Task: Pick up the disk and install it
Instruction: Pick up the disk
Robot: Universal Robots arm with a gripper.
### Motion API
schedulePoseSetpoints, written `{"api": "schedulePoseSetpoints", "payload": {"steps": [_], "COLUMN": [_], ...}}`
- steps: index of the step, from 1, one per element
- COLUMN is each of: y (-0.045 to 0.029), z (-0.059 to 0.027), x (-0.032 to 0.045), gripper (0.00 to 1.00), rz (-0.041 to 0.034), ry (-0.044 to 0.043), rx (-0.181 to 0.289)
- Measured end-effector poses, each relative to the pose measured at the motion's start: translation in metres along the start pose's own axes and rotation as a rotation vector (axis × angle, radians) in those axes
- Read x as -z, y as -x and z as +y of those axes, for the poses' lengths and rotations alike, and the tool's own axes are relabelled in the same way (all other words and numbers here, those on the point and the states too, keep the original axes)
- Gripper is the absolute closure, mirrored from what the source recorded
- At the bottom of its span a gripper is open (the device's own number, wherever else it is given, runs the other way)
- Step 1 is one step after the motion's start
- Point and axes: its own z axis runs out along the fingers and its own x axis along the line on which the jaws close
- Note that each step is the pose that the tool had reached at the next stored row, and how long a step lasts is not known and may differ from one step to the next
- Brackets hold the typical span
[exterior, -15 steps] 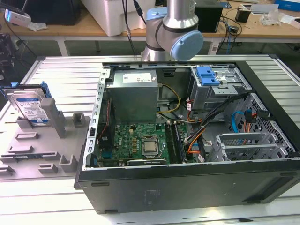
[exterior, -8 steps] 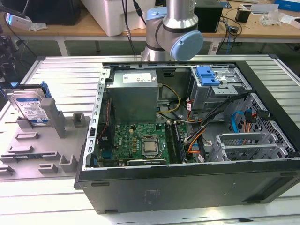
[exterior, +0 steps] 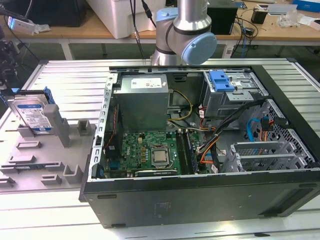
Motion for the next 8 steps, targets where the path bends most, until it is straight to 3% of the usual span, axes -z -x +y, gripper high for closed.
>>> {"api": "schedulePoseSetpoints", "payload": {"steps": [8], "y": [0.0003], "z": [-0.0001], "x": [-0.0051], "gripper": [0.52], "rz": [0.0000], "ry": [0.0001], "rx": [0.000]}}
